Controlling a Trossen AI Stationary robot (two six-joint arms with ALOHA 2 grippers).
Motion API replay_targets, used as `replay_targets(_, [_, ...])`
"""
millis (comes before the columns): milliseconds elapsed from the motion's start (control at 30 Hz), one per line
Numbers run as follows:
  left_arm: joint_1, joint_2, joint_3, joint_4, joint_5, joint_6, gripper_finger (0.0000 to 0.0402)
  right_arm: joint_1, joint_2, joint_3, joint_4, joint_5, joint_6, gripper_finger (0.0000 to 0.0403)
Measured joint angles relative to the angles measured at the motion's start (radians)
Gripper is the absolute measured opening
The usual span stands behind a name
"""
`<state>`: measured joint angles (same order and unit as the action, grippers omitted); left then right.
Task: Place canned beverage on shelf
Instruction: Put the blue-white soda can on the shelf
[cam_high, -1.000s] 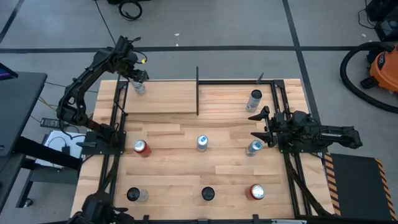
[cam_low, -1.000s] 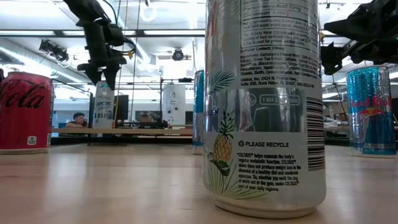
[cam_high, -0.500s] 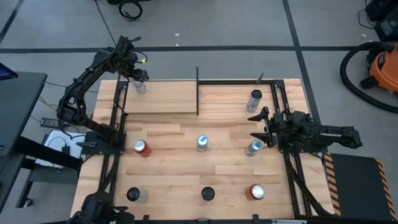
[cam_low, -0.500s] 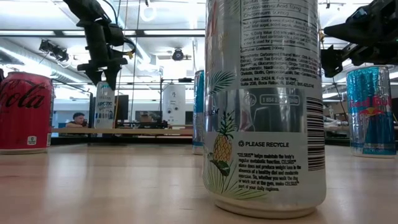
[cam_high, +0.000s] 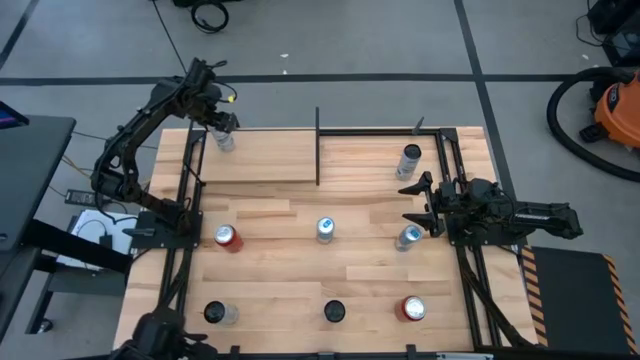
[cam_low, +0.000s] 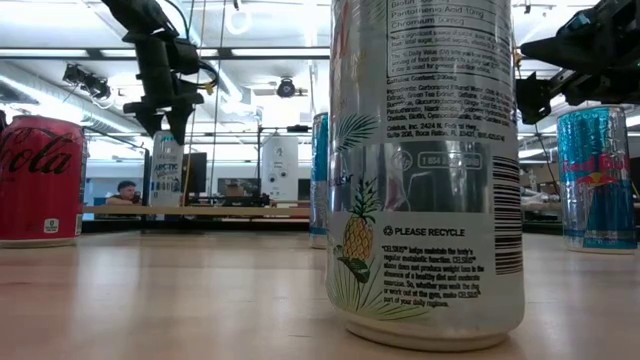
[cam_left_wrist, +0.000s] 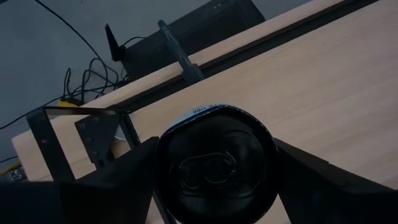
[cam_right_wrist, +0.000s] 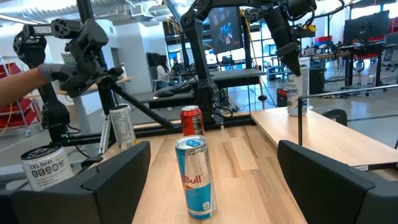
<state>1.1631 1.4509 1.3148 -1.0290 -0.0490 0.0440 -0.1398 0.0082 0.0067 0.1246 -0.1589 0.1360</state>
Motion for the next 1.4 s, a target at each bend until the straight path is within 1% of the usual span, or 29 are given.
replay_targets(267, [-0.002, 0.000, 0.000, 0.000, 0.001, 0.001, 0.0307, 0.000, 0.000, 0.000, 0.000, 0.000, 0.000, 0.0361])
replay_targets(567, [-0.002, 0.001, 0.005, 0.002, 0.002, -0.008, 0.0309, 0.000, 0.000, 0.000, 0.000, 0.000, -0.005, 0.0361])
replay_targets(800, [-0.005, 0.001, 0.007, -0.014, 0.001, 0.014, 0.0309, 0.000, 0.000, 0.000, 0.000, 0.000, -0.008, 0.0361])
replay_targets(1133, [-0.007, -0.004, 0.007, -0.017, 0.002, -0.007, 0.0309, 0.000, 0.000, 0.000, 0.000, 0.000, -0.008, 0.0361])
replay_targets(1400, [-0.007, -0.007, 0.078, -0.054, 0.002, -0.013, 0.0309, 0.000, 0.000, 0.000, 0.000, 0.000, -0.008, 0.0361])
